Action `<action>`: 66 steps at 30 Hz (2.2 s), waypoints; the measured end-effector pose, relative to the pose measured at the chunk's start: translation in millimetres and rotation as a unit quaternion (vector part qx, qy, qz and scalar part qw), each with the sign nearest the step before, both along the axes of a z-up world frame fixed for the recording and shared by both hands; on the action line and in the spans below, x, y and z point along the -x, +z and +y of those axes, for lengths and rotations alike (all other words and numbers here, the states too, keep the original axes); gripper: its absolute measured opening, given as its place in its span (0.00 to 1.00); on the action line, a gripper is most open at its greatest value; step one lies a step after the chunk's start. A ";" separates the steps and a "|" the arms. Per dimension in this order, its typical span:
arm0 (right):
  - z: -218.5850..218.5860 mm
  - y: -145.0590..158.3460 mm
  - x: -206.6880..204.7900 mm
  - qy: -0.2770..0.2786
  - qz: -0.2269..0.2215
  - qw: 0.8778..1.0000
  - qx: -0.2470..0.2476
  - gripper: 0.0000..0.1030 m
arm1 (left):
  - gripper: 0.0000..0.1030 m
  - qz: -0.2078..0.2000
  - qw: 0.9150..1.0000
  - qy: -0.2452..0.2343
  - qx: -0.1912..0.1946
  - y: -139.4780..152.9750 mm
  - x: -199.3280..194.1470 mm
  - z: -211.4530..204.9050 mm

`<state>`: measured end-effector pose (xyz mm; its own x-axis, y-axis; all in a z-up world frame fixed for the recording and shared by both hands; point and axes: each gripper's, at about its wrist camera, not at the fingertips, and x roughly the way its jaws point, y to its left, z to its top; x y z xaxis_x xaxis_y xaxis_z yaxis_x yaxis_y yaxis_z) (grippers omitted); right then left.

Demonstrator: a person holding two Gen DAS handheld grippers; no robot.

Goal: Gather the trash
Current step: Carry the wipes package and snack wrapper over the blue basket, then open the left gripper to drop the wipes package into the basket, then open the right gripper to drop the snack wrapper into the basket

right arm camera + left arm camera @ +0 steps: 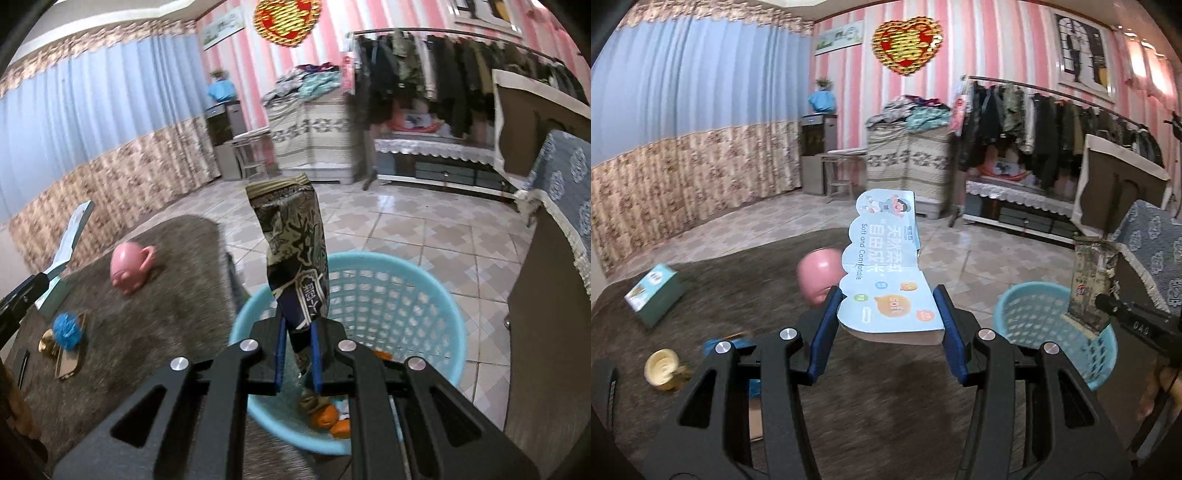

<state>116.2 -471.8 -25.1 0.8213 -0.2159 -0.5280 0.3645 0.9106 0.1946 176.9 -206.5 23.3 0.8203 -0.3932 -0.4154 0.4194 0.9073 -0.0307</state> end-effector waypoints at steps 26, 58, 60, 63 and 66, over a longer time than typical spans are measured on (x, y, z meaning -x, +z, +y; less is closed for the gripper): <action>-68.3 -23.0 20.3 -0.073 0.019 0.997 -0.010 0.11 | 0.48 0.036 0.987 -0.153 -0.043 -70.5 -3.2 -191.7; -15.4 -47.2 -38.3 -0.035 0.068 0.997 0.009 0.63 | 0.95 -0.002 0.997 0.077 -0.014 -3.7 -29.5 0.4; -15.5 -43.0 -35.6 -0.040 0.062 0.997 0.007 0.66 | 0.95 -0.002 0.996 0.087 -0.012 -2.2 -26.8 12.8; -10.6 -32.8 -31.0 -0.048 0.048 0.998 0.015 0.80 | 0.95 -0.002 0.995 0.097 -0.013 -0.2 -21.5 28.3; 0.9 -21.0 -29.3 -0.048 0.036 0.998 0.033 0.85 | 0.95 -0.009 0.994 0.111 -0.016 3.1 -14.5 41.9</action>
<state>145.5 -470.9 -46.2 0.7557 -0.3286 -0.5665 0.4619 0.8807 0.1053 191.4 -164.6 26.4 0.8923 -0.1890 -0.4099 0.2094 0.9778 0.0050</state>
